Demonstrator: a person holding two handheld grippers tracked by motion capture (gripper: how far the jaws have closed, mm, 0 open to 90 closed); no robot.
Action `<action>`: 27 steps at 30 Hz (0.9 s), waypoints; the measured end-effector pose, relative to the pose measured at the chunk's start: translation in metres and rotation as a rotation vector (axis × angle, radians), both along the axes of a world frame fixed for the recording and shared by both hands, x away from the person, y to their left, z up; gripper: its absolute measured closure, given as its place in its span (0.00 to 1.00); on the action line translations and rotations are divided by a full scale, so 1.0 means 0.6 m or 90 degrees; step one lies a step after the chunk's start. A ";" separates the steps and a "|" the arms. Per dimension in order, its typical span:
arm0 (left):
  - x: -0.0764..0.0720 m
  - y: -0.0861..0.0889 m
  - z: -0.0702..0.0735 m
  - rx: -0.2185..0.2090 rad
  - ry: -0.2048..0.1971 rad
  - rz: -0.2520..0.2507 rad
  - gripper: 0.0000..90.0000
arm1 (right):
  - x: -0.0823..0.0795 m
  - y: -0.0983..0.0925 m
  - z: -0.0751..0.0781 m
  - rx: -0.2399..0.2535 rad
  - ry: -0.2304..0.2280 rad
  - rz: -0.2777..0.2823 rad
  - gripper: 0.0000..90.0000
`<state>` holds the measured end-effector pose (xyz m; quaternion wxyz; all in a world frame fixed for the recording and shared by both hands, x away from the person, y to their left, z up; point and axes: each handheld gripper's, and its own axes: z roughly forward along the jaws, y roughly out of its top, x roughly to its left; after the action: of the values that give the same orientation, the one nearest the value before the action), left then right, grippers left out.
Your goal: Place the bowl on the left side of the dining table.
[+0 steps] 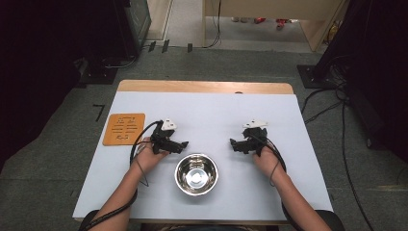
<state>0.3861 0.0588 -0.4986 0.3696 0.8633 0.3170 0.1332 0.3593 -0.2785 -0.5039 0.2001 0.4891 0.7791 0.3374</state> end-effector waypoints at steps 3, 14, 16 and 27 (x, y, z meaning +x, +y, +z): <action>0.000 0.000 0.000 0.001 0.000 0.000 0.14 | 0.000 0.000 0.000 0.000 0.000 0.000 0.06; -0.002 -0.001 0.000 0.001 -0.004 0.008 0.13 | 0.000 0.000 0.000 0.002 0.001 0.000 0.06; 0.000 -0.001 -0.001 0.002 0.000 0.020 0.09 | 0.000 0.000 0.000 0.001 0.001 0.000 0.06; -0.001 -0.003 0.000 0.007 0.002 0.026 0.09 | 0.000 0.000 0.000 0.002 0.001 -0.001 0.06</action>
<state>0.3855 0.0572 -0.4988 0.3618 0.8588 0.3342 0.1407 0.3596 -0.2788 -0.5039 0.1987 0.4902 0.7784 0.3380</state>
